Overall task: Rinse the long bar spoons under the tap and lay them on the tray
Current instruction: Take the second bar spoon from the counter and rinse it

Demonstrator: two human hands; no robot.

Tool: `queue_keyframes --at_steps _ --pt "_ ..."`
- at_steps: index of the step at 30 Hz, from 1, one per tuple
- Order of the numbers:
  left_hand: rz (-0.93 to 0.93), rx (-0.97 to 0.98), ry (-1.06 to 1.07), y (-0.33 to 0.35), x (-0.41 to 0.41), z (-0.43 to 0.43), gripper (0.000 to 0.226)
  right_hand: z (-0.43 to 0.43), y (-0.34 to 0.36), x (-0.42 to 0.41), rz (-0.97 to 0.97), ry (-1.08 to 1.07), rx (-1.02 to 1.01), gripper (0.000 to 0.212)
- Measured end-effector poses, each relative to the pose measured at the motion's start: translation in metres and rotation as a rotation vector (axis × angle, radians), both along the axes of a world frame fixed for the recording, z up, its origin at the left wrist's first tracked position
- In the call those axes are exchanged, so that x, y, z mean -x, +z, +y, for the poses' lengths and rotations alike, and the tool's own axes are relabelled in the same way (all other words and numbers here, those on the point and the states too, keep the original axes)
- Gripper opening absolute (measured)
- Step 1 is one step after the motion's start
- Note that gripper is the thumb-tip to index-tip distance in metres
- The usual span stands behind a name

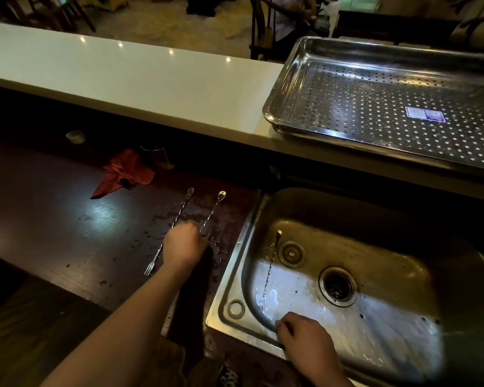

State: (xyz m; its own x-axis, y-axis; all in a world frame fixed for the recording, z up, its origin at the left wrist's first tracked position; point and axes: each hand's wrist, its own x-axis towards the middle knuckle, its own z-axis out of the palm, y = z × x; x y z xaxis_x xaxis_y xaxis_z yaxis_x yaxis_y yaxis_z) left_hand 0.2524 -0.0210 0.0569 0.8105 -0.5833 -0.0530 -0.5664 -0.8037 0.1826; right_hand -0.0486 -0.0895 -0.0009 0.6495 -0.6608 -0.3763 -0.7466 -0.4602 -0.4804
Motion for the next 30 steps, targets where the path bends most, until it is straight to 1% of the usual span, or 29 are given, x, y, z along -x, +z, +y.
queue_keyframes --at_steps 3,9,13,22,24,26,28,30 --pt "-0.009 0.05 -0.029 0.002 0.007 -0.004 0.017 0.0 -0.001 0.0 -0.001 0.001 0.004 0.031" --pt "-0.013 0.136 -0.12 0.009 0.032 -0.011 0.018 -0.001 -0.001 0.001 0.008 -0.004 -0.006 0.03" --pt "0.026 0.219 -0.164 0.013 0.054 -0.014 0.013 -0.001 0.0 0.001 0.011 0.002 0.004 0.035" --pt "0.086 0.214 -0.27 0.027 0.106 -0.022 0.008 -0.004 0.004 0.007 -0.051 -0.059 -0.074 0.035" --pt "0.118 0.215 -0.279 0.034 0.118 -0.026 0.009 -0.007 0.005 0.01 -0.088 -0.122 -0.134 0.032" --pt "0.137 0.216 -0.309 0.038 0.13 -0.029 0.009 -0.012 0.007 0.013 -0.163 -0.231 -0.214 0.026" --pt "0.145 0.191 -0.353 0.04 0.143 -0.033 0.01 -0.016 0.009 0.018 -0.262 -0.365 -0.308 0.019" --pt "0.133 0.161 -0.392 0.041 0.156 -0.036 0.012 -0.02 0.012 0.024 -0.393 -0.524 -0.432 0.016"
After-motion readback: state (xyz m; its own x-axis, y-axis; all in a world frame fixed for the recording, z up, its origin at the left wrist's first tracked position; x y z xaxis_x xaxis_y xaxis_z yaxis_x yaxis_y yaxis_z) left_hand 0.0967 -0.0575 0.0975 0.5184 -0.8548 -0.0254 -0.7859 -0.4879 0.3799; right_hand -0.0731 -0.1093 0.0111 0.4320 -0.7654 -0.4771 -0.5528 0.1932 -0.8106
